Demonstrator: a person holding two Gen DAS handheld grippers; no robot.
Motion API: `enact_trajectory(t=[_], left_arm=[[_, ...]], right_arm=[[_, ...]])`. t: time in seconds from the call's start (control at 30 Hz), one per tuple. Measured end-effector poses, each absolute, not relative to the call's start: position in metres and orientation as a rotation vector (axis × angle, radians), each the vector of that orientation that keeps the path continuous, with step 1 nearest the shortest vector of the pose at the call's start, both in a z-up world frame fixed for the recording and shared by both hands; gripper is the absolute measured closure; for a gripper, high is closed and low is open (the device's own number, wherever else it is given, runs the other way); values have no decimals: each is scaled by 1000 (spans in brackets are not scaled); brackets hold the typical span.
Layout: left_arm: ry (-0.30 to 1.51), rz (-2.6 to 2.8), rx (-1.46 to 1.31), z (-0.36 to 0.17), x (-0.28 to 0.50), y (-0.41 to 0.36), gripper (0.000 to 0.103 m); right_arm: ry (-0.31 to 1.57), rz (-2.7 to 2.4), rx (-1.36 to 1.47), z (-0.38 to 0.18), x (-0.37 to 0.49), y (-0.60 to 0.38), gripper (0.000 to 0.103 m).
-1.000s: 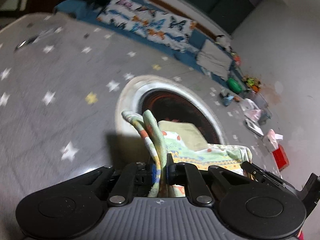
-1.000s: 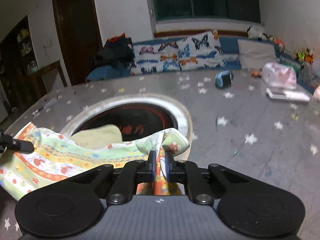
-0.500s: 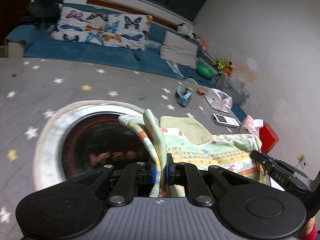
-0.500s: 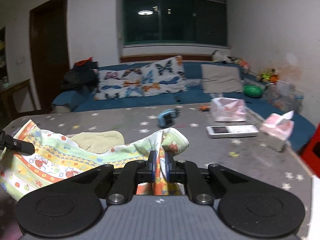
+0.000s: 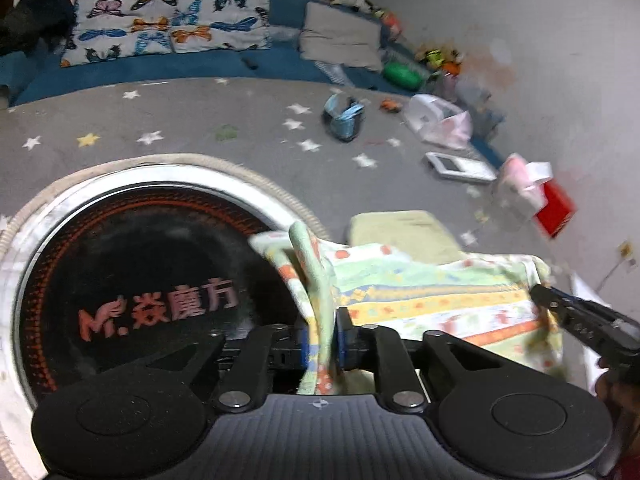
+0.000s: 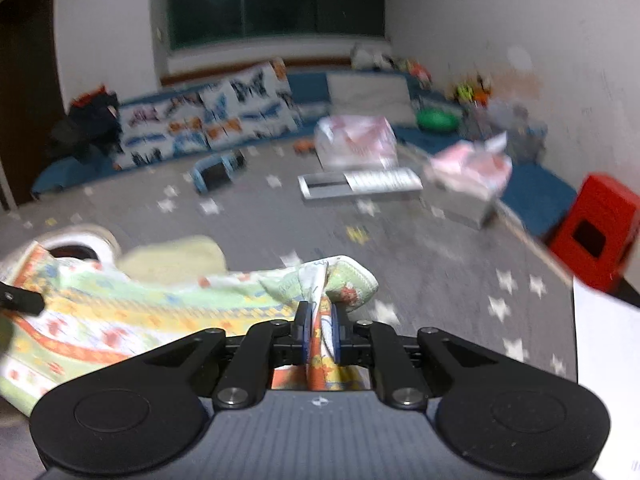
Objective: Fold clothes
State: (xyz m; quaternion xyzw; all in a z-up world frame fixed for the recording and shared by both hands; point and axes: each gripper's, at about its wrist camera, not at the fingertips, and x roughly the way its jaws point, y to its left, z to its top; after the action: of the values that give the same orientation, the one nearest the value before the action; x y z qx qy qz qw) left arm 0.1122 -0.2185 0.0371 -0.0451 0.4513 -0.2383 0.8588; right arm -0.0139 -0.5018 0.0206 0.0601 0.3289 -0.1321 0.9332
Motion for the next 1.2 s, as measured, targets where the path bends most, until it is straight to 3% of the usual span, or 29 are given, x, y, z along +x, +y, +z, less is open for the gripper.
enact_trajectory(t=[0.33, 0.8, 1.2], left_arm=[[880, -527, -90, 57, 119, -227, 84], [954, -592, -97, 21, 149, -271, 82], [921, -709, -11, 42, 70, -251, 82]], right_arm=[[654, -174, 141, 30, -3, -501, 91], [701, -79, 153, 6, 40, -482, 90], [679, 123, 37, 26, -19, -422, 78]])
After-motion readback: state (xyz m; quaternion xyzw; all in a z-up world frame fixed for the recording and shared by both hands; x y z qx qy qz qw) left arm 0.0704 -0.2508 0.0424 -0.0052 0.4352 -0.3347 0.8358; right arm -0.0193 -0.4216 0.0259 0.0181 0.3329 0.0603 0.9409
